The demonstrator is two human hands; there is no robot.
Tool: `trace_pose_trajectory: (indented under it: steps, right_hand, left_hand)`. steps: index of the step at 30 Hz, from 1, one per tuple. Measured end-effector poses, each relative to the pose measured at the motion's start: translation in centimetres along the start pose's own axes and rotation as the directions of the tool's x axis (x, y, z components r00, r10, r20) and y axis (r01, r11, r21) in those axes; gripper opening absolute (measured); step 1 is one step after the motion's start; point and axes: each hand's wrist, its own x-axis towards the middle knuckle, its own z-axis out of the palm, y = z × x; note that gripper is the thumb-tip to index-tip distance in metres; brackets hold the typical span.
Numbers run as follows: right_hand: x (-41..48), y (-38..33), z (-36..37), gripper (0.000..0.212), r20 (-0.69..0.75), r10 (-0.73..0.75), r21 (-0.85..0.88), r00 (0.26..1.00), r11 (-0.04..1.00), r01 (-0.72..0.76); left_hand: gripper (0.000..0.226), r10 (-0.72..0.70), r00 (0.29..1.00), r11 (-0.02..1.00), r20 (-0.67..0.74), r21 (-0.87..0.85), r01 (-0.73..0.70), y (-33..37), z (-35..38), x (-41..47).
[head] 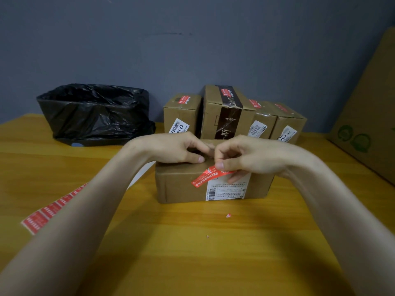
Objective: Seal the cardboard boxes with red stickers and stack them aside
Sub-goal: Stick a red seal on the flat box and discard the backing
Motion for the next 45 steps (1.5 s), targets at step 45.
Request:
trace_pose_trajectory:
  steps: [45]
  right_hand:
    - [0.2, -0.6, -0.1, 0.009, -0.245, 0.097, -0.014, 0.965, 0.995, -0.104]
  left_hand:
    - [0.004, 0.043, 0.839, 0.987, -0.542, -0.106, -0.12, 0.9, -1.6, -1.7]
